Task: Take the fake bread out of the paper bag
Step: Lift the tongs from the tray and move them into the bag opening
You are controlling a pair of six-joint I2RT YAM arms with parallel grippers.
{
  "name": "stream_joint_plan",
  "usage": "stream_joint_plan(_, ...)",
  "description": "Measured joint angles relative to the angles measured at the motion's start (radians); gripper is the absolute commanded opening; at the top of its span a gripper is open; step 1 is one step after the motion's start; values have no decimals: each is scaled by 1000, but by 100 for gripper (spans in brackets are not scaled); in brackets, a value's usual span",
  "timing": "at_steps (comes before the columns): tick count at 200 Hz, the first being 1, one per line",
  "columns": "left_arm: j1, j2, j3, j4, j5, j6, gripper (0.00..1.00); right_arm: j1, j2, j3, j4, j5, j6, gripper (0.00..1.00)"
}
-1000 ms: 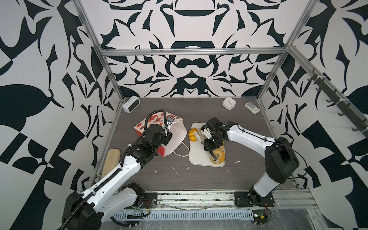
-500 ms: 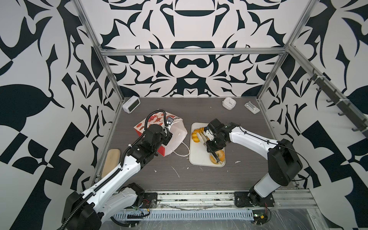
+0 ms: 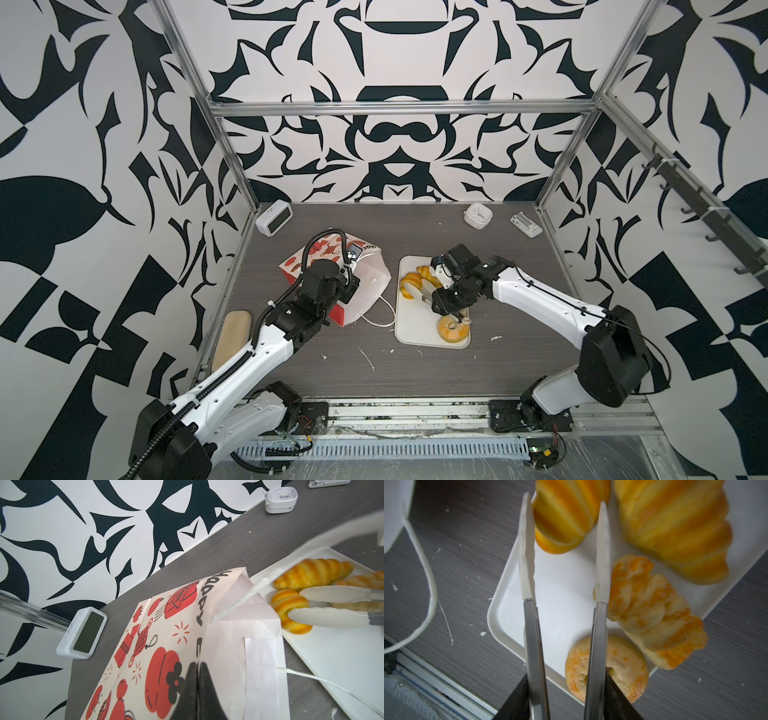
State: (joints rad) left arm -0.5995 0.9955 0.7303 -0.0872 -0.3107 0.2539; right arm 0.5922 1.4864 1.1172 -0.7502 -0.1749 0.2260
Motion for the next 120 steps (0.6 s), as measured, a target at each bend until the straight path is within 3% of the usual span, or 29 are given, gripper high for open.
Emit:
stream_joint_plan(70, 0, 0, 0, 0, 0, 0, 7, 21, -83, 0, 16, 69, 26, 51)
stream_joint_plan(120, 0, 2, 0, 1, 0, 0, 6, 199, -86, 98, 43, 94, 34, 47)
